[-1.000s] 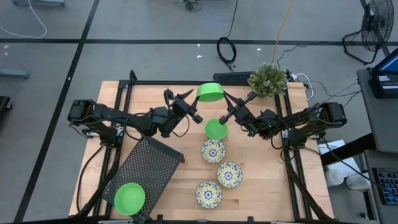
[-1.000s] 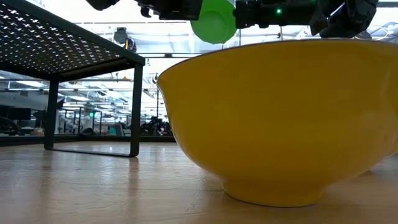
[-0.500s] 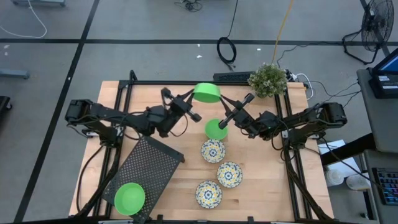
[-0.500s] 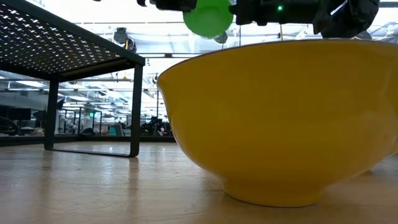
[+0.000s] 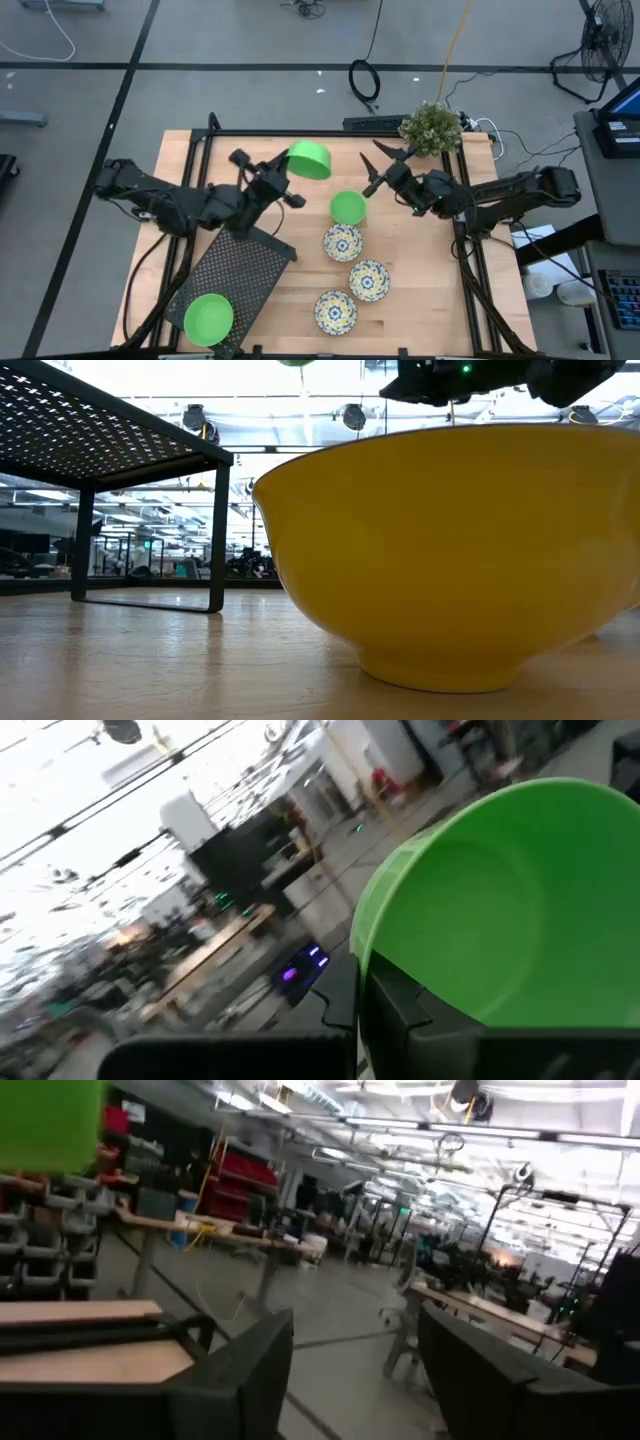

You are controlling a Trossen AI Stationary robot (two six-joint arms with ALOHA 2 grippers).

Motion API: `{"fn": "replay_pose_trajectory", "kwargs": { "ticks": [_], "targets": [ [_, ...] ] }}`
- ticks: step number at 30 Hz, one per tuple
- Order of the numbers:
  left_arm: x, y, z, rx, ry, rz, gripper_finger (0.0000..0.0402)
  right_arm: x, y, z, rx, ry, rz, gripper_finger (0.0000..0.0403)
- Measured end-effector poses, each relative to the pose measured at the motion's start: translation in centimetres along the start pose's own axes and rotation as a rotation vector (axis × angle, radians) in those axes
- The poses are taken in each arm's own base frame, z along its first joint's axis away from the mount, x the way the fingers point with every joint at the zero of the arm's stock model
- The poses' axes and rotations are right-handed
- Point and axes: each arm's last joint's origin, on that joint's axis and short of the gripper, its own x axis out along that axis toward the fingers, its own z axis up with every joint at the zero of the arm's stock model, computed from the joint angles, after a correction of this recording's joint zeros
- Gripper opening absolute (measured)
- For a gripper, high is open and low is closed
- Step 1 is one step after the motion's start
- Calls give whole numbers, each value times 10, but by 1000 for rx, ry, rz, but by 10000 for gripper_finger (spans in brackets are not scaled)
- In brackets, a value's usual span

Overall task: Pick & Place Mini bowls
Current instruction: Stack the bottom green bowl on the green bowl on the shelf

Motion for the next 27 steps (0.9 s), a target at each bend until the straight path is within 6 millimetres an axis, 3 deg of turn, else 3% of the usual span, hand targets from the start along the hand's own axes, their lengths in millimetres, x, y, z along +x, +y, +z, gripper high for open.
{"fn": "replay_pose_trajectory", "kwargs": {
  "ticks": [4, 9, 13, 19, 27],
  "targets": [
    [-22, 12, 15, 89, 86, 60, 4, -3, -4, 3, 19, 7, 19, 216],
    [-53, 23, 34, 48, 24, -28, 4, -3, -4, 3, 16, 15, 23, 213],
    [-67, 45, 45, 2, -3, -71, 3, -3, -4, 2, 15, 16, 25, 207],
    [-58, 93, 43, -72, 11, -51, 3, -3, -4, 2, 35, 15, 26, 204],
    [-29, 184, 24, -305, 84, 100, 4, -3, -4, 2, 38, 15, 27, 200]
  ]
}}
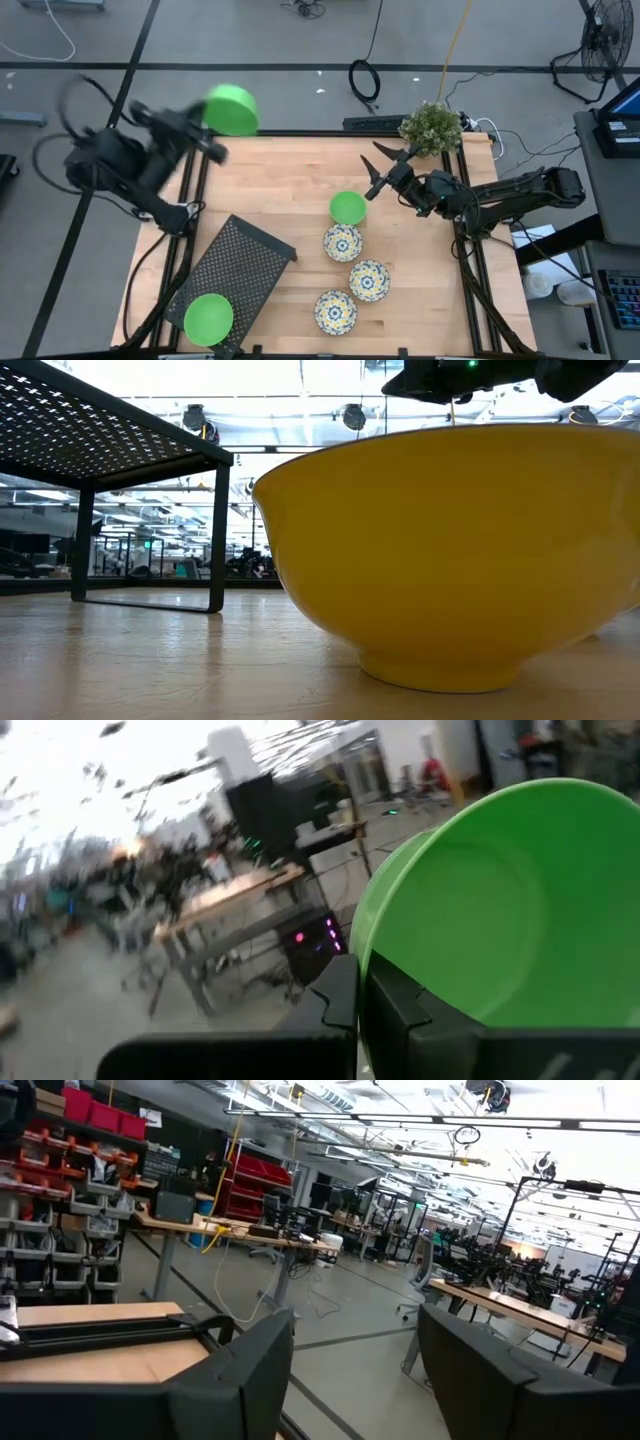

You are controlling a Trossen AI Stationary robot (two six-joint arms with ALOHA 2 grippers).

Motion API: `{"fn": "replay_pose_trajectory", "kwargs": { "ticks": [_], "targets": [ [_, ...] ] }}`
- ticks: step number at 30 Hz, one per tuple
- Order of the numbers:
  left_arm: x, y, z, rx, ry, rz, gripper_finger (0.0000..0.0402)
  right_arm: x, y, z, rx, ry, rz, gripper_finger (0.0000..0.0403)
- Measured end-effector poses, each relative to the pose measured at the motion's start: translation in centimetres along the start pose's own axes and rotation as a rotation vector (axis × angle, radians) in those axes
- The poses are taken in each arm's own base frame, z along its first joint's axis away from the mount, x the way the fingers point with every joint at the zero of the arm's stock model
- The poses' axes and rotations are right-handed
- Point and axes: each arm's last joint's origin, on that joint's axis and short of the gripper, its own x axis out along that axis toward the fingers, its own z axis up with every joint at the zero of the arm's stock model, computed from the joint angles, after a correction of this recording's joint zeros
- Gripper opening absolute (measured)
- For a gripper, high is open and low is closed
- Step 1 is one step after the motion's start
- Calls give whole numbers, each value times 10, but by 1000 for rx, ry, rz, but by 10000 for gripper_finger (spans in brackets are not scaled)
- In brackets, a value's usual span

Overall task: Pick & Place Mini bowls
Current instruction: Stack the bottom green bowl on the green bowl on the shelf

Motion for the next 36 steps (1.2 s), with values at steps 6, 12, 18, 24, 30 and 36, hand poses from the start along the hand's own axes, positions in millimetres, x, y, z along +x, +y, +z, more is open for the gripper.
{"fn": "replay_pose_trajectory", "kwargs": {
  "ticks": [6, 12, 18, 24, 30, 36],
  "targets": [
    [3, 38, 0, -115, 6, 29, 4, 1, -1, -1, -1, 1, -6, 200],
    [-5, 44, 0, -173, -7, -40, 3, 2, -2, -2, 9, 6, -12, 197],
    [-19, 35, 1, -152, -30, -158, 3, 2, -2, -2, 18, 7, -11, 196],
    [-33, 36, 2, -221, -41, -268, 3, 2, -2, -2, 19, 7, -11, 196],
    [-42, 40, 5, -363, -30, -358, 3, 2, -2, -2, 19, 7, -11, 196],
    [-55, 38, 10, -486, -157, -596, 11, 2, -2, -2, 19, 7, -11, 196]
  ]
}}
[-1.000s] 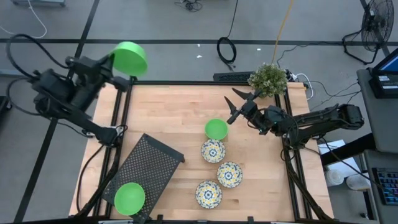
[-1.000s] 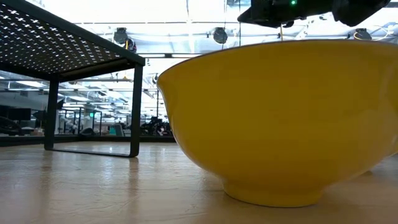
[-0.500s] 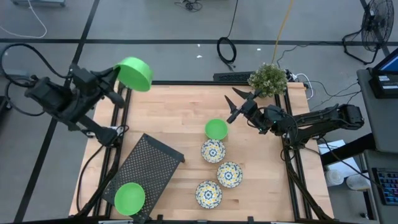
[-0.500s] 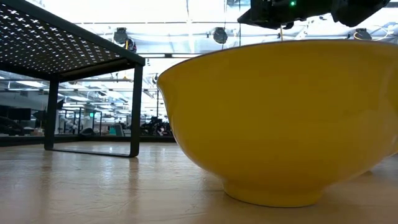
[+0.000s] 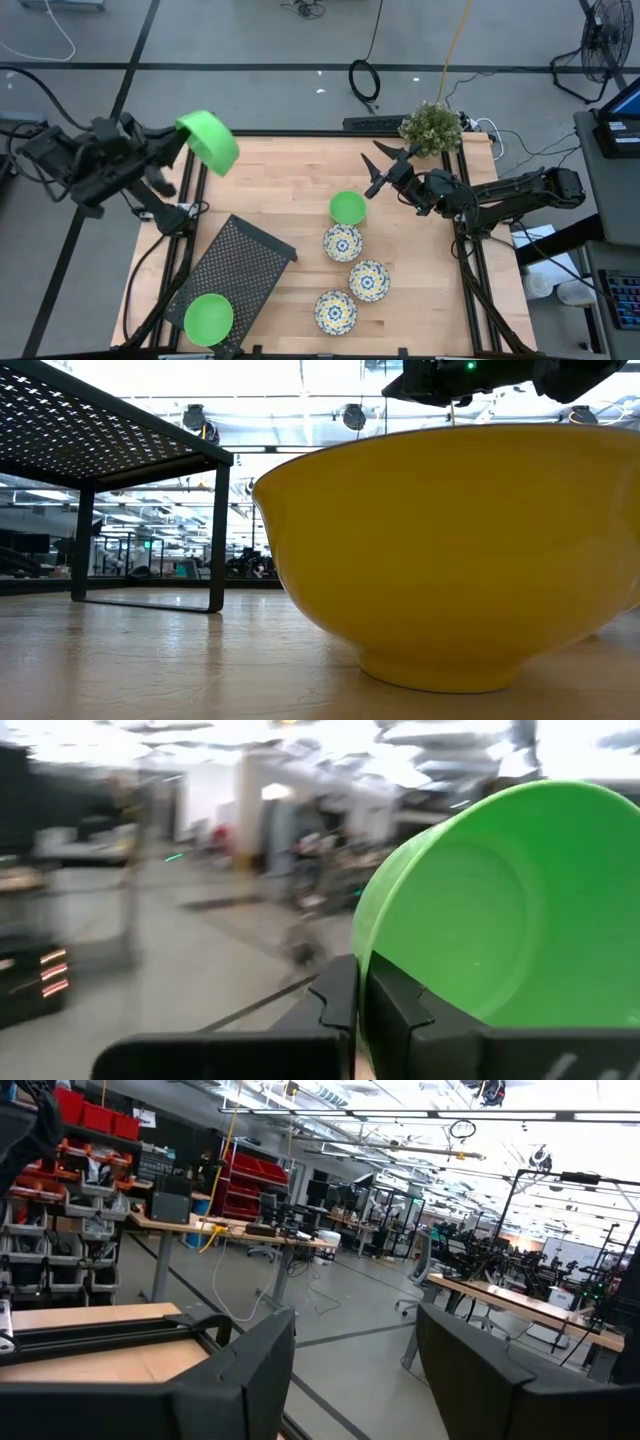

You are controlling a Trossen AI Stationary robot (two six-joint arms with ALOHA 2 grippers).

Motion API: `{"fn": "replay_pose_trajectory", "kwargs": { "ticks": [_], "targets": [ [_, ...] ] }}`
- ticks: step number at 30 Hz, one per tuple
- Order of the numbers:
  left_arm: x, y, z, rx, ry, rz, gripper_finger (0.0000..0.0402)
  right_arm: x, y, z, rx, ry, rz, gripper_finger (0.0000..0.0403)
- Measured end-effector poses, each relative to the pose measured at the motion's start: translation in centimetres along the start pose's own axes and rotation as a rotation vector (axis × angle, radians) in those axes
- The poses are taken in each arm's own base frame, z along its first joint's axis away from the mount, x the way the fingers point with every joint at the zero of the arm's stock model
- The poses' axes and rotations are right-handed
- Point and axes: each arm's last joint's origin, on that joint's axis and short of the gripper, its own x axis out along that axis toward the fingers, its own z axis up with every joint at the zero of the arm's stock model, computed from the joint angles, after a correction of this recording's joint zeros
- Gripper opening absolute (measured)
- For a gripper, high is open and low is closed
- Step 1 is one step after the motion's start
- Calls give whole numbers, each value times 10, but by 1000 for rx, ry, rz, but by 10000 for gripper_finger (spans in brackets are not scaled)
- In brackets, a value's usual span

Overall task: Pick & Place Mini bowls
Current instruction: Stack the bottom green bowl on the green bowl on the shelf

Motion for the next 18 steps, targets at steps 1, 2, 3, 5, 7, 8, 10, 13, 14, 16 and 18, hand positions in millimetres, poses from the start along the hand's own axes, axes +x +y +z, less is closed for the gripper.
{"fn": "replay_pose_trajectory", "kwargs": {
  "ticks": [1, 2, 3, 5, 7, 8, 10, 13, 14, 16, 18],
  "targets": [
    [-1, -1, 1, -8, -18, -40, 10, 0, 0, 0, 0, 0, 0, 196],
    [-2, -3, 1, -15, -34, -78, 8, 0, 0, 0, 0, 0, 0, 196],
    [-3, -5, 1, -13, -49, -120, 5, 0, 0, 0, 0, 0, 0, 196],
    [-5, -9, -1, 26, -70, -204, 5, 0, 0, 0, 0, 0, 0, 196],
    [-7, -12, -4, 73, -70, -251, 9, 0, 0, 0, 0, 0, 0, 196],
    [-7, -13, -6, 92, -64, -264, 11, 0, 0, 0, 0, 0, 0, 196],
    [-8, -15, -11, 126, -56, -318, 10, 0, 0, 0, 0, 0, 0, 196],
    [-11, -21, -22, 211, -57, -507, 5, 0, 0, 0, 0, 0, 0, 196],
    [-11, -23, -26, 253, -53, -579, 6, 0, 0, 0, 0, 0, 0, 196],
    [-11, -26, -35, 298, -25, -690, 9, 0, 0, 0, 0, 1, 0, 196],
    [-10, -27, -41, 290, 19, -751, 6, 0, 0, 0, 2, 0, 0, 196]
  ]
}}
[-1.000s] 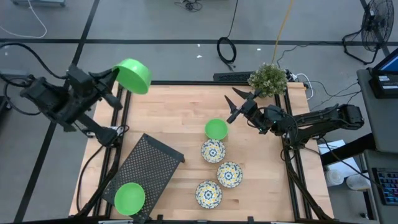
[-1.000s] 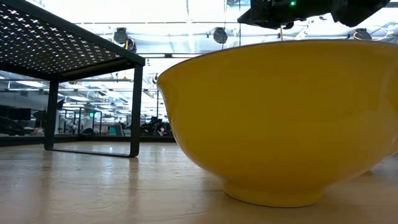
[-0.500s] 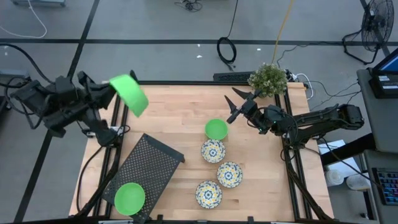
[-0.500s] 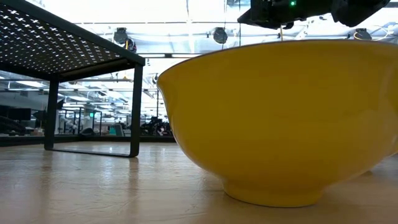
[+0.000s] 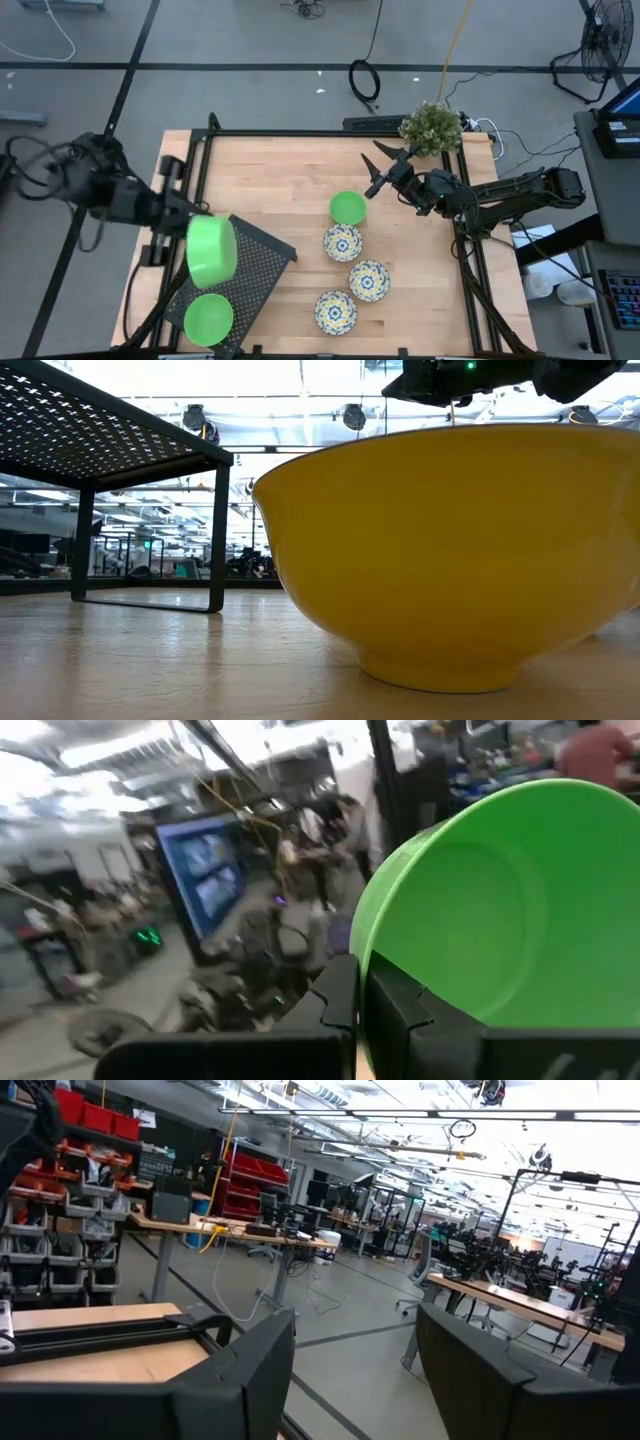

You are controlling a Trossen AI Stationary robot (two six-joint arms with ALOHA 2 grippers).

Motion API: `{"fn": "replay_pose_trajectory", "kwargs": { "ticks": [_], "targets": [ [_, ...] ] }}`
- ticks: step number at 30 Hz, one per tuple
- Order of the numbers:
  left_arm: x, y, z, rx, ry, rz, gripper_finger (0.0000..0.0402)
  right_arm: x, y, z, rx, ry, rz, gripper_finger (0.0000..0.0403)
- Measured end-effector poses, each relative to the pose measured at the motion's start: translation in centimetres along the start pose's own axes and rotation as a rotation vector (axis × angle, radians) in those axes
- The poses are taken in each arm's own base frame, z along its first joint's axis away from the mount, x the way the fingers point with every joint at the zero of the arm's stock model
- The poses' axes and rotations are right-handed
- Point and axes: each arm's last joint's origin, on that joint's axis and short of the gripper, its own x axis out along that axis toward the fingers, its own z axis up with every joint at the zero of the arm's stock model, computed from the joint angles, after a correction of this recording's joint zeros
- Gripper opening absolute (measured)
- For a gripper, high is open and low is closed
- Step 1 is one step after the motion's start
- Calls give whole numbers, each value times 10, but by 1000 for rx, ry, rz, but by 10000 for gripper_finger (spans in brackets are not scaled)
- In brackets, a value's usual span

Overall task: Pick & Place Mini bowls
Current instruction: Stack the bottom green bowl on the green bowl on the shelf

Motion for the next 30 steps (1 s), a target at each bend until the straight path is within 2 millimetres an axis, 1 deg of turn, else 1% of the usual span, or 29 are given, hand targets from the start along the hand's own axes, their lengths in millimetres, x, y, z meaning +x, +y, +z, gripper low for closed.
{"fn": "replay_pose_trajectory", "kwargs": {
  "ticks": [2, 5, 9, 13, 16, 20, 21, 24, 30],
  "targets": [
    [1, 3, -4, -39, 38, -16, 5, 0, 0, 0, 12, 0, 0, 196],
    [2, 10, -6, -130, 159, -41, 8, 1, -1, 0, 23, 1, -4, 196],
    [13, 14, -6, -196, 329, -67, 4, 1, -1, -1, 22, 2, -6, 196],
    [24, 14, -3, -280, 513, -124, 8, 1, -1, -1, 18, 8, -4, 196],
    [31, 13, -6, -394, 716, -111, 4, 1, -1, -2, 13, 16, -1, 196],
    [45, 3, -20, -551, 1009, -28, 6, 1, 0, -4, 21, 30, 4, 196],
    [49, 0, -22, -588, 1048, -20, 5, 1, 0, -4, 22, 30, 4, 196],
    [59, -4, -23, -693, 1076, -52, 4, 1, 0, -4, 22, 30, 4, 196],
    [70, -13, -38, -878, 1204, 25, 3, 1, 0, -4, 37, 30, 4, 196]
  ]
}}
